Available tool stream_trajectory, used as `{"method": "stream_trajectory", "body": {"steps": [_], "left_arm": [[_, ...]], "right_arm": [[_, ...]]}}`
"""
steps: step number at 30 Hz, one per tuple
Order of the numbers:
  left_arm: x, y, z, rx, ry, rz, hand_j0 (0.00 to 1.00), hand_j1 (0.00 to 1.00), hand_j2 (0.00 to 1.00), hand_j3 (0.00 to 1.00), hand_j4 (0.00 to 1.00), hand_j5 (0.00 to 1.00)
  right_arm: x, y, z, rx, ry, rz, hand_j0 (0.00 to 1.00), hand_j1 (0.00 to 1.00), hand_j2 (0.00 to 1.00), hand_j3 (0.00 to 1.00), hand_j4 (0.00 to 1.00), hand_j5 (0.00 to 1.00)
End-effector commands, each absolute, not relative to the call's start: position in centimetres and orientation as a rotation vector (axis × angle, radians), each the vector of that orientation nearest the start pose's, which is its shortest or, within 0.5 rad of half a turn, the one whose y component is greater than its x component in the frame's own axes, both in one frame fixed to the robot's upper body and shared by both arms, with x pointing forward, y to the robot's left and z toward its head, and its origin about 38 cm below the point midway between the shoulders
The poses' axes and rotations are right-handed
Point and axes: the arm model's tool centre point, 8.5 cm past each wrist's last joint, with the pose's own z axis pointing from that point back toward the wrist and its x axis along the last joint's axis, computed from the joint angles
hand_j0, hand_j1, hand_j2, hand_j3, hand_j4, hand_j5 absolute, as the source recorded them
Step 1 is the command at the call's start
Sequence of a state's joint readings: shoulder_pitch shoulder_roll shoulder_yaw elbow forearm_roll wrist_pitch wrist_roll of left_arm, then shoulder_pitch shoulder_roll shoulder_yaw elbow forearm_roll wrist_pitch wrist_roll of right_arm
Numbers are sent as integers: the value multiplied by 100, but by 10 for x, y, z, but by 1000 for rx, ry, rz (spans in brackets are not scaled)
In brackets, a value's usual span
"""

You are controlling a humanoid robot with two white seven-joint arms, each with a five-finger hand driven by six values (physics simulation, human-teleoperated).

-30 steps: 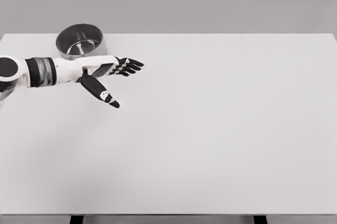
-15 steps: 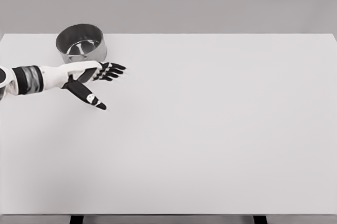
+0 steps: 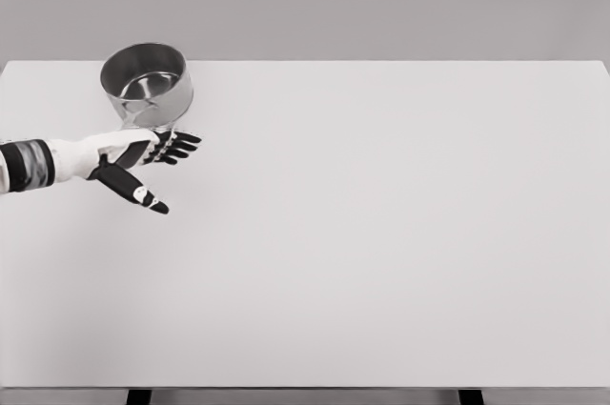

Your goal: Rotate pot handle

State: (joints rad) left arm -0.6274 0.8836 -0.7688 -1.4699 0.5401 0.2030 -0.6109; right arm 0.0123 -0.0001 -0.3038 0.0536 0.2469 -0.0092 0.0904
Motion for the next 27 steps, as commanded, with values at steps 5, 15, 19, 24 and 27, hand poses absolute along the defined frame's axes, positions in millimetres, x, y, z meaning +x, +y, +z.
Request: {"method": "stream_trajectory", "body": {"steps": [5,15,19,24,27], "left_arm": [[432,332,178,-243,-1070,-1063,100,100,100,100,100,100],[428,359,175,-192,-1035,-1028,100,100,100,100,100,100],[429,367,172,-172,-1021,-1017,100,100,100,100,100,100],[427,376,174,-145,-1012,-1015,100,100,100,100,100,100],[430,385,187,-109,-1035,-1012,100,100,100,100,100,100]], "right_arm": [[-24,-258,-261,17,49,-62,100,100,100,100,100,100],[-25,-258,-261,18,51,-62,100,100,100,100,100,100],[-24,-258,-261,17,49,-62,100,100,100,100,100,100],[-25,-258,-261,18,51,-62,100,100,100,100,100,100],[-25,-258,-261,18,51,-62,100,100,100,100,100,100]]}}
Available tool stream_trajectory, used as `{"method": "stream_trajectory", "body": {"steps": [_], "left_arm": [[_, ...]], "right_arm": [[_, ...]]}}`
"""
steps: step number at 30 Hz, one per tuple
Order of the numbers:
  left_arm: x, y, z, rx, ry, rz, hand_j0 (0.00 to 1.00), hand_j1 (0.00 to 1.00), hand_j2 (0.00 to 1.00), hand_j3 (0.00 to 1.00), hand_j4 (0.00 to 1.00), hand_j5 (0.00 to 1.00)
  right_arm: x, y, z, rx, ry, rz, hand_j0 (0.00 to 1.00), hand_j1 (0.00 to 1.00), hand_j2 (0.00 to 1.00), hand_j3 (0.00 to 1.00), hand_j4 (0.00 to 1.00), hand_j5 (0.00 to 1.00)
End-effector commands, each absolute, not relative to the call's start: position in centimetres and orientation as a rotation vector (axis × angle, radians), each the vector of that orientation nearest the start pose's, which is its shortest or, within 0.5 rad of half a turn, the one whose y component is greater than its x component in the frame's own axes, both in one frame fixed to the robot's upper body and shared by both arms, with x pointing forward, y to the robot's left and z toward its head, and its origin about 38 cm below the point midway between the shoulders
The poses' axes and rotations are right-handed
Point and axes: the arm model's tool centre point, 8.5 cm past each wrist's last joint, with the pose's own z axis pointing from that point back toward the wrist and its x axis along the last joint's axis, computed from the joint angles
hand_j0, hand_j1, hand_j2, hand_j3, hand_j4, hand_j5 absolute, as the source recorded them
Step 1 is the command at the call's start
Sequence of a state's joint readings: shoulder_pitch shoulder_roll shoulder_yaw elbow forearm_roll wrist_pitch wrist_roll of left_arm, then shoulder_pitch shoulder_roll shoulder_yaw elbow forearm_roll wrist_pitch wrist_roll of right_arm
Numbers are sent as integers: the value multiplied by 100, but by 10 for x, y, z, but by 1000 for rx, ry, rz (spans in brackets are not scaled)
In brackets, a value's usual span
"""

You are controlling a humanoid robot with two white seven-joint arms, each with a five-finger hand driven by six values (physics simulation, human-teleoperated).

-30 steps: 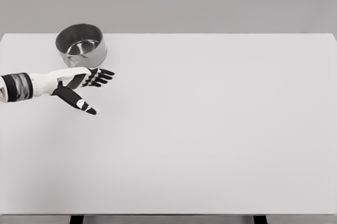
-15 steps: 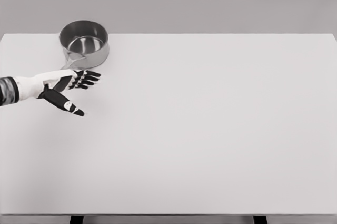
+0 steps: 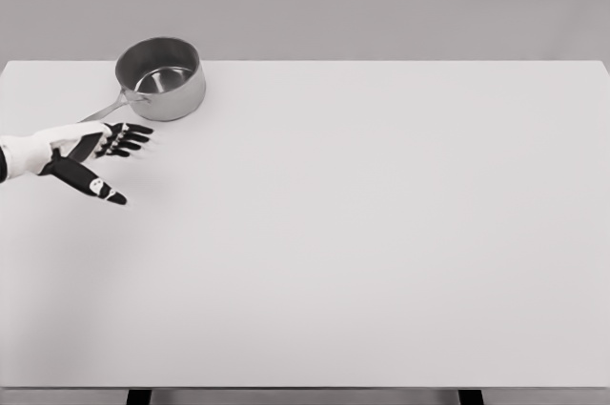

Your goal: Rotate pot handle

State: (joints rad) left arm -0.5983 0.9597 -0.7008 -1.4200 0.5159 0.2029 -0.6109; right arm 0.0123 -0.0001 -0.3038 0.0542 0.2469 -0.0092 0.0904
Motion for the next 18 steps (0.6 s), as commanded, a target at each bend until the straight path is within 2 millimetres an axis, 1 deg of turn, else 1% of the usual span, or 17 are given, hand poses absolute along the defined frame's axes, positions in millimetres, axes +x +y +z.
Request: {"method": "stream_trajectory", "body": {"steps": [1,5,8,11,14,18], "left_arm": [[429,384,187,-110,-1037,-1014,100,100,100,100,100,100],[428,386,184,-100,-1026,-1019,100,100,100,100,100,100],[429,394,182,-73,-1012,-1014,100,100,100,100,100,100],[430,395,182,-59,-1007,-1018,100,100,100,100,100,100],[432,405,181,-20,-992,-1014,100,100,100,100,100,100],[433,412,180,3,-986,-1006,100,100,100,100,100,100]], "right_arm": [[-24,-258,-261,17,49,-62,100,100,100,100,100,100],[-25,-258,-261,18,51,-62,100,100,100,100,100,100],[-25,-258,-261,18,51,-62,100,100,100,100,100,100],[-24,-258,-261,17,49,-62,100,100,100,100,100,100],[-25,-258,-261,18,51,-62,100,100,100,100,100,100],[-24,-258,-261,17,49,-62,100,100,100,100,100,100]]}}
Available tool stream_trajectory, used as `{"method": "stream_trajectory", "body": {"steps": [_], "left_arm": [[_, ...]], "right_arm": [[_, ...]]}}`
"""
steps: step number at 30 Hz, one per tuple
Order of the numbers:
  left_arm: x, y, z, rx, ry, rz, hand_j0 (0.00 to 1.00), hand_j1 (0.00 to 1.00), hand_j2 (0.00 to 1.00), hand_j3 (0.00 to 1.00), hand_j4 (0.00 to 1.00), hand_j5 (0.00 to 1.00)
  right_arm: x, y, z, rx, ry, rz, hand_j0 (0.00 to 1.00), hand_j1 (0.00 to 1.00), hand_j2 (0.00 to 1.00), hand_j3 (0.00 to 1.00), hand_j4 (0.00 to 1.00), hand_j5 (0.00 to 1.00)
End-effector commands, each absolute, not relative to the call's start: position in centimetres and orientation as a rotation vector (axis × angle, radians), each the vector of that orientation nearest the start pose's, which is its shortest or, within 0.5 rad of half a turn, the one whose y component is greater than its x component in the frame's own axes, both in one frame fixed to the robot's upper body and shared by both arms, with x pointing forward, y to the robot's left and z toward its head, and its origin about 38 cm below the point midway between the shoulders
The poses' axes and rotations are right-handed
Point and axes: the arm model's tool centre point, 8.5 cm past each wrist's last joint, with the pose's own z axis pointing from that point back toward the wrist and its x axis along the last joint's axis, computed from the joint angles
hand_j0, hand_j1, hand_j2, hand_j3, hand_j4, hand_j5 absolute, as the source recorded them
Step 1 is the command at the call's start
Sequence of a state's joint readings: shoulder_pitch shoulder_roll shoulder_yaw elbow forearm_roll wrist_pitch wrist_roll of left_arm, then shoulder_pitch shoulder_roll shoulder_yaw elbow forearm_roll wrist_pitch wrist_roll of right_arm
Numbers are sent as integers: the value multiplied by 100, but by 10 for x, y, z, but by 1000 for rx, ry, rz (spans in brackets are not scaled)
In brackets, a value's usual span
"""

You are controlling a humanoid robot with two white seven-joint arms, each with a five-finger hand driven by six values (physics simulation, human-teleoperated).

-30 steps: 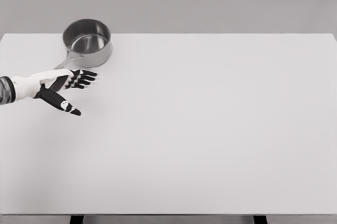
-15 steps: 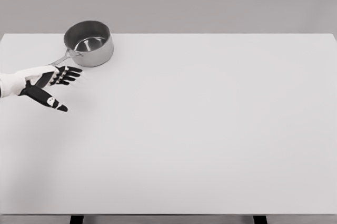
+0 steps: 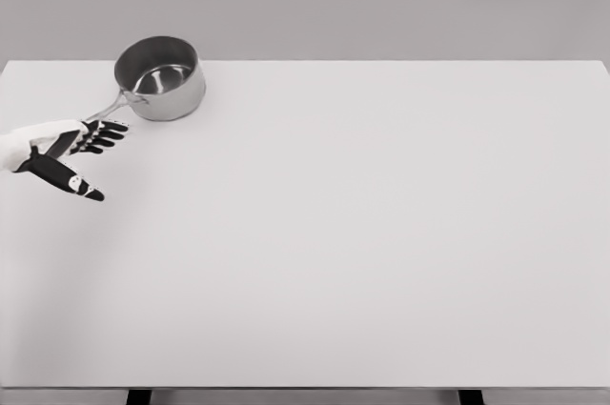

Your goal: Rotate pot handle

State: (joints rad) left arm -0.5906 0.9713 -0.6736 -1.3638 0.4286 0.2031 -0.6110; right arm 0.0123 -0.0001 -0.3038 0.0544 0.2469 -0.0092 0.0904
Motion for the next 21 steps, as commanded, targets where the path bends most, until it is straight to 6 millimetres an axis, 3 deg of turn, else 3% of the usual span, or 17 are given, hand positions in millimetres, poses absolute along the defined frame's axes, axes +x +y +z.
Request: {"method": "stream_trajectory", "body": {"steps": [1,21], "left_arm": [[433,416,181,17,-984,-1001,100,100,100,100,100,100],[442,452,182,190,-931,-992,100,100,100,100,100,100]], "right_arm": [[-24,-258,-261,17,49,-62,100,100,100,100,100,100],[-24,-258,-261,17,49,-62,100,100,100,100,100,100]]}}
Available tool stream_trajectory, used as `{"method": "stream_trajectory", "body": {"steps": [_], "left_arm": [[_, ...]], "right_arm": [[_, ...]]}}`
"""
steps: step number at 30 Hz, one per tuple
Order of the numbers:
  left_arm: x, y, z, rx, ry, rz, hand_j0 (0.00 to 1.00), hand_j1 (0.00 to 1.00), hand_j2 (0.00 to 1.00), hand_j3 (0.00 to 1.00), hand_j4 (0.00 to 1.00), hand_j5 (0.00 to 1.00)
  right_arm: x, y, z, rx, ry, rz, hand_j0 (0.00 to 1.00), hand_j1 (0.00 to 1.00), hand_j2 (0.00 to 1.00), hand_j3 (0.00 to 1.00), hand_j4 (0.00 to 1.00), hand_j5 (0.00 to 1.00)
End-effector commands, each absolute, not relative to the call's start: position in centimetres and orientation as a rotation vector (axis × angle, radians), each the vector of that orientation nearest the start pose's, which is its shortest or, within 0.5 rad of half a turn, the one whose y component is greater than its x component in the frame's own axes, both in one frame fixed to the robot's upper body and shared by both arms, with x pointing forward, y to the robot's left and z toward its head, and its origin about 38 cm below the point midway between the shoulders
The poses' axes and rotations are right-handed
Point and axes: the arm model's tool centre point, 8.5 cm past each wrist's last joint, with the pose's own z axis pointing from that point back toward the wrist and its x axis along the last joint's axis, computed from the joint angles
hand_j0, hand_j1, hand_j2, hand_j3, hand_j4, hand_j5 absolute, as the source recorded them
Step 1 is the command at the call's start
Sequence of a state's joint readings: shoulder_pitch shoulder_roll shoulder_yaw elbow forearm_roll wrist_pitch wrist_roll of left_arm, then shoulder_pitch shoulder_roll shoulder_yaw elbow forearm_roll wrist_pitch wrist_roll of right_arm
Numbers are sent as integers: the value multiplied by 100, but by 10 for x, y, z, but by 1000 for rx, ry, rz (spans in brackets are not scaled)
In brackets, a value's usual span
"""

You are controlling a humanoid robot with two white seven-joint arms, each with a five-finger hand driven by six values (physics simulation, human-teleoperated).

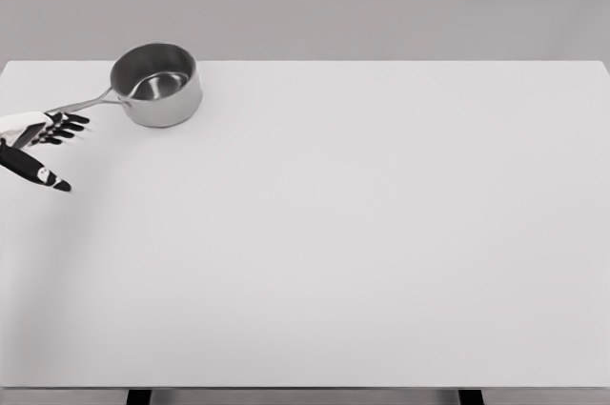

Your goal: Rotate pot handle

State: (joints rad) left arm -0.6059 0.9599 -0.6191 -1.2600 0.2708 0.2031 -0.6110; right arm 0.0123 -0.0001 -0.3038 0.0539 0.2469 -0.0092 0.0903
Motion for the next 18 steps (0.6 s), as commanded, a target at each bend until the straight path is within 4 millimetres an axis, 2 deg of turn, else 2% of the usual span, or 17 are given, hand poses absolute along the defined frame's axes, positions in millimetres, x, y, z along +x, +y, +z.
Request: {"method": "stream_trajectory", "body": {"steps": [1,7,18], "left_arm": [[443,452,183,194,-931,-992,100,100,100,100,100,100],[446,461,187,228,-929,-978,100,100,100,100,100,100],[455,463,189,269,-928,-975,100,100,100,100,100,100]], "right_arm": [[-25,-258,-261,18,51,-62,100,100,100,100,100,100],[-25,-258,-261,18,51,-62,100,100,100,100,100,100],[-25,-258,-261,18,51,-62,100,100,100,100,100,100]]}}
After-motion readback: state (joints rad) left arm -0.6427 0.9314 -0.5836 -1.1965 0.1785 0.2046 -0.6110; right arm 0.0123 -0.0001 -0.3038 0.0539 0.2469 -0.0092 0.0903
